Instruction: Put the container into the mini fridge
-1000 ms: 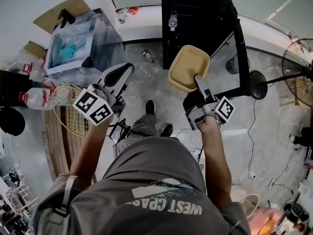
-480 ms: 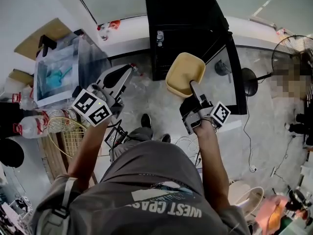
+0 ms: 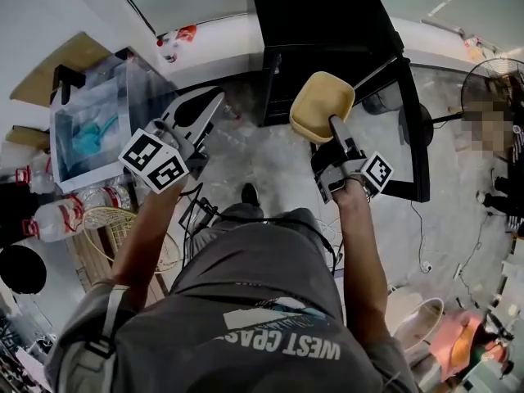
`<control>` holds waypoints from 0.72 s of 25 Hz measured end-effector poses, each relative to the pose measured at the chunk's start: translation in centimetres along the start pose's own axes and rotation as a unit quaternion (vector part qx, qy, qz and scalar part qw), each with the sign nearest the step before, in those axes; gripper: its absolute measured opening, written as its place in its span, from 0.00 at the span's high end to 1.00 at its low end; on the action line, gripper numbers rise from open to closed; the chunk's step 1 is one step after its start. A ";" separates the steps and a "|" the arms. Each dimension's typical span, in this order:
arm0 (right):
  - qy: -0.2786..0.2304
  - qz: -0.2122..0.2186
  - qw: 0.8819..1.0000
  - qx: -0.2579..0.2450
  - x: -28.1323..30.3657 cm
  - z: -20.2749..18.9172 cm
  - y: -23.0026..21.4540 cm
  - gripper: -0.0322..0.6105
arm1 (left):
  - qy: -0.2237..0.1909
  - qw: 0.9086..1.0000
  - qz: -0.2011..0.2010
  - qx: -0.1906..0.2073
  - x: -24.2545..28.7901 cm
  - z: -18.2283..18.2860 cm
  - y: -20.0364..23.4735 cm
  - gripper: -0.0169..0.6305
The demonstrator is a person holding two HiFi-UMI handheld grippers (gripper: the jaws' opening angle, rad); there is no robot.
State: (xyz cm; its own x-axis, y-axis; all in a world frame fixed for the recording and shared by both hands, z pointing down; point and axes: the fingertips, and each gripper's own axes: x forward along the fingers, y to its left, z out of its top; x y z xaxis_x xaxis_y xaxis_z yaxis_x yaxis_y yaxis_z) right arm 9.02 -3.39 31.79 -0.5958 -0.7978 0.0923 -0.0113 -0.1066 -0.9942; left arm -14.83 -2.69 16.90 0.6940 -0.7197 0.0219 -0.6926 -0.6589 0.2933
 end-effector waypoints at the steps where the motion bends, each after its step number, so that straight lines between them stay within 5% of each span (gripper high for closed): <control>1: -0.004 -0.004 1.000 0.001 0.5 0.4 -0.4 0.40 | 0.001 1.000 0.000 0.001 0.2 0.0 0.5 0.93; 18: -0.001 -0.048 0.999 0.012 7.3 4.1 -7.5 0.40 | 0.011 0.998 0.060 -0.009 0.0 -0.6 6.9 0.93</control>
State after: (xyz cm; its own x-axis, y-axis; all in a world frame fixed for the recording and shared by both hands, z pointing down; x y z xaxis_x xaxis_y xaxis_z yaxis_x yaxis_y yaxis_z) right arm 8.06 -10.91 40.13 -0.5911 -0.7846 0.1871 -0.0494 -0.1963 -0.9793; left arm -19.50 -7.05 19.45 0.6099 -0.7886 0.0783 -0.7679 -0.5636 0.3043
